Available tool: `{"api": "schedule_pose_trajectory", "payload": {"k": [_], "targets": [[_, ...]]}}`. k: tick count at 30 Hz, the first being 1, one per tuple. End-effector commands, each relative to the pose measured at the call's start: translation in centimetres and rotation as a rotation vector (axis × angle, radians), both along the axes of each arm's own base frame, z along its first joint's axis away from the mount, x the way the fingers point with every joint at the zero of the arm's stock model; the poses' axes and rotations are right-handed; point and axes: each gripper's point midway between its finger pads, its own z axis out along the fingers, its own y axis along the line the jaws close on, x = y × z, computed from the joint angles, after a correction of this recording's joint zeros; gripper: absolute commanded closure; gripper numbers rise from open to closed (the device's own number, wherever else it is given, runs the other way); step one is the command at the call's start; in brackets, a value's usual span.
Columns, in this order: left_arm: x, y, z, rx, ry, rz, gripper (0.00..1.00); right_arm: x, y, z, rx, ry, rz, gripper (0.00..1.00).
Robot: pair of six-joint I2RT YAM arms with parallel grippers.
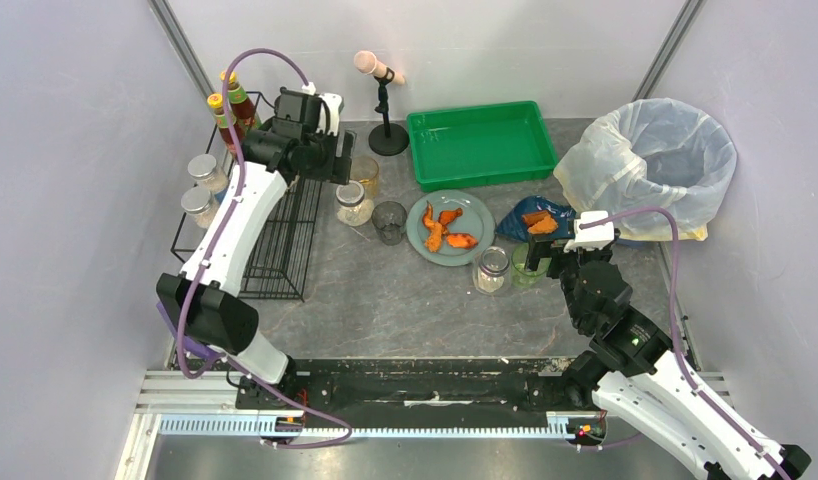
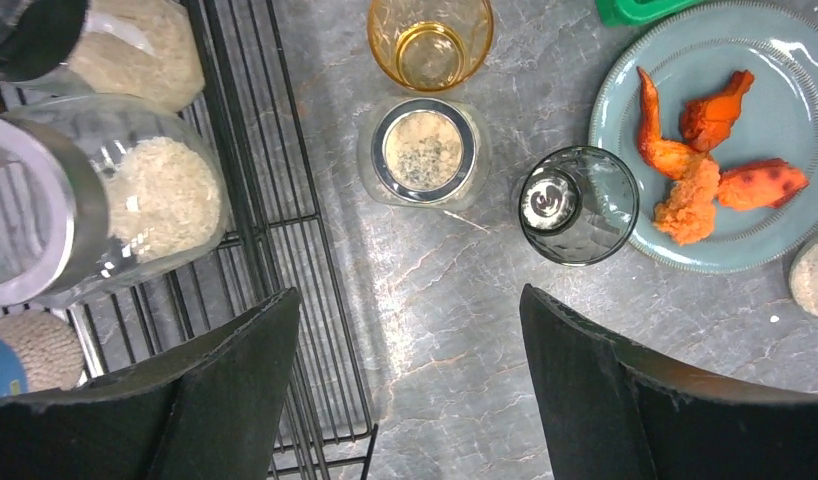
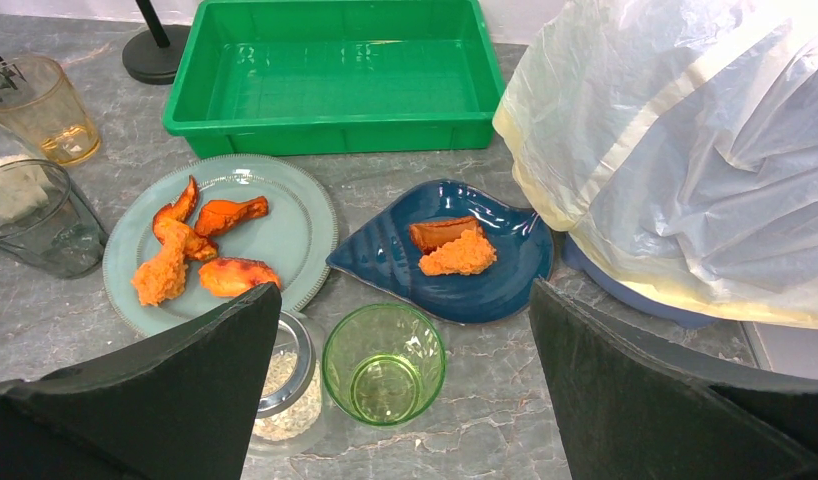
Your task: Clear the kitchen counter
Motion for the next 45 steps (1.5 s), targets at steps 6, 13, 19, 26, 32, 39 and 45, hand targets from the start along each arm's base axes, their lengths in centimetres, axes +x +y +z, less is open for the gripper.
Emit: {"api": "schedule_pose_trajectory", "payload": {"k": [6,13,19,26,32,39,45], "targets": [[1.9,-2.8,-4.8,-0.05,0.043,-0.052,0.13,0.0,-0.1,0.4,0.026,-0.015,-0.012,0.02],[4.0,-3.0,-8.8,-0.017,0.072,-0.029,0.13,0.1,-0.2,0.4,0.024,-0.012,-0.018,0.02],[6.6,-1.8,-10.6,0.067,0.025,0.022,0.13,0.1,-0.3,0.3,0.02,-0.008,-0.023,0.02],[8.1,-1.4,-13.3,0.088,0.06,0.039,0.12,0.0,-0.6,0.3,0.017,-0.007,-0.038,0.02],[7.8,-1.9,-15.1,0.037,0.113,0.03,0.13,0.0,-0.8,0.2,0.013,-0.003,-0.046,0.02],[7.1,-2.9,-15.8,-0.005,0.144,-0.009,0.24,0.0,-0.7,-0.1,0.013,0.003,-0.048,0.02],[5.4,-3.4,-14.4,-0.051,0.154,-0.03,0.46,0.1,-0.6,-0.3,0.012,0.007,-0.041,0.02]]}}
